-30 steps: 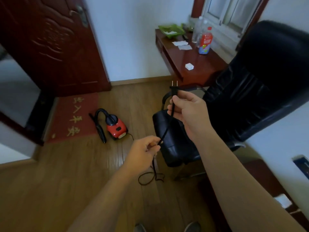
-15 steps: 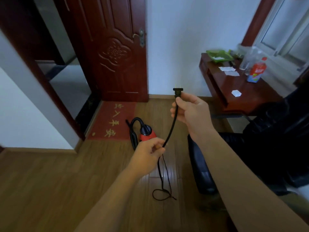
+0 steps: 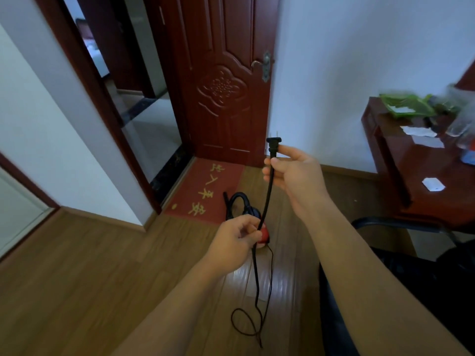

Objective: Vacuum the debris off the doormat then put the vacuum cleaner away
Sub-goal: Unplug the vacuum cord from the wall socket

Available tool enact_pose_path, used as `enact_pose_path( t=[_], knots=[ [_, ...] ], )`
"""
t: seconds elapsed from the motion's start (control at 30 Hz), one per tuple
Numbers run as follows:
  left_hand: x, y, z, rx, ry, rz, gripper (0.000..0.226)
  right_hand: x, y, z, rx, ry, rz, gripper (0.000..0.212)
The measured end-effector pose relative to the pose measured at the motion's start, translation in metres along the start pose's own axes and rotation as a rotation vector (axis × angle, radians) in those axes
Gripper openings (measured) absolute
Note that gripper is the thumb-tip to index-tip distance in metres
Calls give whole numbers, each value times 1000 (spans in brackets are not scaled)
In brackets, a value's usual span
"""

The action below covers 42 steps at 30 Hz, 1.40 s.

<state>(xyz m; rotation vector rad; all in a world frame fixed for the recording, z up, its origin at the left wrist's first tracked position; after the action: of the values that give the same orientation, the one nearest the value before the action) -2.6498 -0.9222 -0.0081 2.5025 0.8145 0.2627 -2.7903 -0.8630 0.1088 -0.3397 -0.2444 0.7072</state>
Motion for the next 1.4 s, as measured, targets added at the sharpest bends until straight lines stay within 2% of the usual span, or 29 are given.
enact_pose_path(
  t=[0.1,0.33,0.43,0.5,0.63,0.77,0.87,1.1,1.23,1.4],
  knots=[
    [-28,-1,-3,45,33,-20,23,-35,-5,5,33,-11,39,28],
    [-77,13,3,88,79,-30,15,-99,-26,0,89,-54,68,27],
    [-101,24,17,136,105,-7,25,-127,-39,-13,114,-77,56,27],
    [-120,31,28,130,92,24,29,-145,-47,-22,143,-84,36,26],
    [-161,46,59,101,96,79,3,-183,-62,-42,168,-104,-46,29],
    [-207,60,86,154,170,148,9,-222,-72,-56,151,-119,-138,29],
    [-239,66,97,109,177,186,14,-247,-75,-62,142,-116,-178,32],
    [-306,58,102,-40,149,204,27,-313,-55,-63,137,-137,-191,34],
    [-346,36,105,-67,175,166,9,-361,-28,-68,99,-188,-150,34],
    [-394,-3,105,-80,296,94,4,-426,13,-73,89,-286,-59,32]
  ],
)
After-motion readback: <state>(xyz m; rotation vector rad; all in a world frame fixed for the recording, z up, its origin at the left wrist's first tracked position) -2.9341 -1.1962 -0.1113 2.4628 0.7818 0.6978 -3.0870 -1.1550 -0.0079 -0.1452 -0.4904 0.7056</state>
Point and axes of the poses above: each hand's wrist, its own x-axis away from the middle knuckle, its own y-axis out of the back of the hand, z = x × y, the point moved 3 cm from there along -x, towards the middle knuckle, and after that the axes turned 9 degrees about -x, right-handed, at the moved point
